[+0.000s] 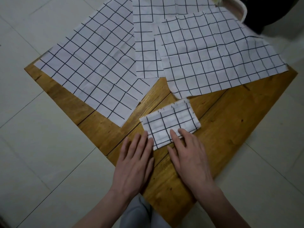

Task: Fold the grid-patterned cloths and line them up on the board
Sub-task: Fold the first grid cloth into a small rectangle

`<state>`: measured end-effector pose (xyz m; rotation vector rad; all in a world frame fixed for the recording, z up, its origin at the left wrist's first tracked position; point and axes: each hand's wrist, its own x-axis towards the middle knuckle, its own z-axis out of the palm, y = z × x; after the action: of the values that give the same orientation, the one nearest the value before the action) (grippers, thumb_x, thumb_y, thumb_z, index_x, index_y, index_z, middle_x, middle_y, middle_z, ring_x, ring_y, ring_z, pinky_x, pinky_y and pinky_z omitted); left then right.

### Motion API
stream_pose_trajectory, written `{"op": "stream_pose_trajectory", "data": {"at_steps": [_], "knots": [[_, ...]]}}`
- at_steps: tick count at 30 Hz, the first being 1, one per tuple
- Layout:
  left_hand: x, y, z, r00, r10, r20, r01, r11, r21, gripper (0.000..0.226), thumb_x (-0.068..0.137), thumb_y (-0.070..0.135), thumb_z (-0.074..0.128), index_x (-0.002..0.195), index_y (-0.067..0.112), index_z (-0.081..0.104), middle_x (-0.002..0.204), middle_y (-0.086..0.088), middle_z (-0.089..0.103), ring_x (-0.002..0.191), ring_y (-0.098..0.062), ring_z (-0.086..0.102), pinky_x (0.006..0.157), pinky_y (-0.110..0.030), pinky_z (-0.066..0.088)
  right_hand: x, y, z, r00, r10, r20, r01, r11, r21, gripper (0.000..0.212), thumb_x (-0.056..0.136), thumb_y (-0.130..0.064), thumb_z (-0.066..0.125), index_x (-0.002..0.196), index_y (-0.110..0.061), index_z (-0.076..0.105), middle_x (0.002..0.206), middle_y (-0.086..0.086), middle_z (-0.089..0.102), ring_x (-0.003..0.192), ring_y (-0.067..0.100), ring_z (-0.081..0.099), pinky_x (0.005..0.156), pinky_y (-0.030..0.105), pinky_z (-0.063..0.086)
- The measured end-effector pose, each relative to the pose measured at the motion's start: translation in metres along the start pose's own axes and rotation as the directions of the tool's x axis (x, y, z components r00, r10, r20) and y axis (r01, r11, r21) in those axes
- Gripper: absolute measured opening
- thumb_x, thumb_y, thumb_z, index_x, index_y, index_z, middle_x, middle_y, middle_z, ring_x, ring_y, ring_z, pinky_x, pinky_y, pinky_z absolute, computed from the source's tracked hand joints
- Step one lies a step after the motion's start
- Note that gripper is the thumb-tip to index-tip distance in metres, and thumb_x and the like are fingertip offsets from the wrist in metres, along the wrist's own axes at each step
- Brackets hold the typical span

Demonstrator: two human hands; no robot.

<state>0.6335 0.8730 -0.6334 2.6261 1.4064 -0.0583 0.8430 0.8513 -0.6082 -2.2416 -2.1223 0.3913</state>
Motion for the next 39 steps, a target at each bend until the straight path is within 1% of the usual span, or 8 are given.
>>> {"op": "stream_pose_trajectory", "data": {"at_steps": [4,7,11,15,21,25,30,39], "knots": [[0.009,-0.01,-0.003,0.995,-0.093,-0.018,0.092,0.995,-0.038,0.065,0.108,0.043,0.035,0.163,0.009,0.031,0.171,-0.014,0.027,0.16,-0.03,0.02,0.127,-0.056,0.019,-0.009,-0.013,0.006,1.0,0.005,0.023,-0.006,1.0,0.029,0.053,0.107,-0.046,0.04,0.153,-0.02,0.045,0.146,0.008,0.053,0.131,0.023,0.053,0.101,0.041,0.053],[0.006,-0.006,-0.002,0.999,-0.049,-0.021,0.048,0.998,-0.049,0.069,0.108,0.041,0.037,0.165,0.007,0.023,0.173,-0.014,0.021,0.162,-0.028,0.016,0.128,-0.052,0.019,-0.014,-0.016,0.008,0.999,-0.01,0.037,0.008,0.998,0.057,0.057,0.107,-0.046,0.032,0.154,-0.018,0.044,0.155,0.007,0.048,0.143,0.022,0.047,0.107,0.044,0.05],[-0.008,0.01,0.003,0.997,0.08,0.012,-0.079,0.996,-0.027,0.068,0.109,0.041,0.035,0.166,0.007,0.021,0.175,-0.013,0.015,0.162,-0.025,0.014,0.126,-0.049,0.021,-0.021,-0.019,0.012,0.986,-0.155,0.056,0.152,0.987,0.054,0.058,0.112,-0.043,0.018,0.16,-0.014,0.034,0.169,0.005,0.03,0.158,0.019,0.021,0.122,0.046,0.033],[-0.015,0.019,0.01,0.998,0.029,0.052,-0.028,0.999,-0.02,0.069,0.108,0.042,0.033,0.165,0.005,0.023,0.175,-0.013,0.016,0.162,-0.026,0.015,0.124,-0.05,0.023,-0.023,-0.022,0.02,0.963,-0.237,0.13,0.235,0.972,0.03,0.065,0.111,-0.052,0.021,0.165,-0.016,0.021,0.174,0.001,0.013,0.16,0.015,0.008,0.124,0.046,0.02],[-0.016,0.022,0.013,0.999,-0.015,0.052,0.019,0.998,-0.063,0.068,0.107,0.04,0.033,0.165,0.006,0.022,0.175,-0.012,0.014,0.162,-0.027,0.016,0.125,-0.05,0.021,-0.021,-0.015,0.028,0.955,-0.231,0.185,0.236,0.972,-0.001,0.073,0.109,-0.061,0.024,0.166,-0.018,0.01,0.175,-0.001,0.004,0.16,0.012,0.002,0.126,0.047,0.011],[-0.016,0.024,0.012,0.997,-0.047,0.06,0.053,0.994,-0.099,0.068,0.108,0.039,0.034,0.166,0.007,0.02,0.175,-0.011,0.013,0.162,-0.025,0.013,0.126,-0.049,0.02,-0.022,-0.003,0.029,0.958,-0.217,0.188,0.224,0.974,-0.017,0.074,0.108,-0.063,0.023,0.166,-0.018,0.014,0.175,-0.001,0.005,0.16,0.013,0.004,0.125,0.048,0.014],[-0.016,0.023,0.01,0.994,-0.063,0.088,0.073,0.991,-0.115,0.072,0.109,0.042,0.037,0.167,0.008,0.014,0.176,-0.01,0.011,0.163,-0.022,0.009,0.129,-0.045,0.016,-0.026,0.02,0.028,0.963,-0.188,0.195,0.195,0.981,-0.02,0.075,0.108,-0.062,0.023,0.166,-0.018,0.009,0.175,-0.001,0.002,0.161,0.014,0.002,0.125,0.047,0.016],[-0.017,0.014,0.013,0.995,-0.027,0.1,0.035,0.996,-0.077,0.071,0.11,0.046,0.033,0.167,0.009,0.014,0.176,-0.009,0.01,0.163,-0.021,0.008,0.13,-0.042,0.012,-0.032,0.05,0.027,0.995,-0.005,0.102,0.004,1.0,0.008,0.074,0.108,-0.06,0.02,0.166,-0.016,0.006,0.175,0.002,0.005,0.161,0.016,0.003,0.127,0.047,0.018]]}}
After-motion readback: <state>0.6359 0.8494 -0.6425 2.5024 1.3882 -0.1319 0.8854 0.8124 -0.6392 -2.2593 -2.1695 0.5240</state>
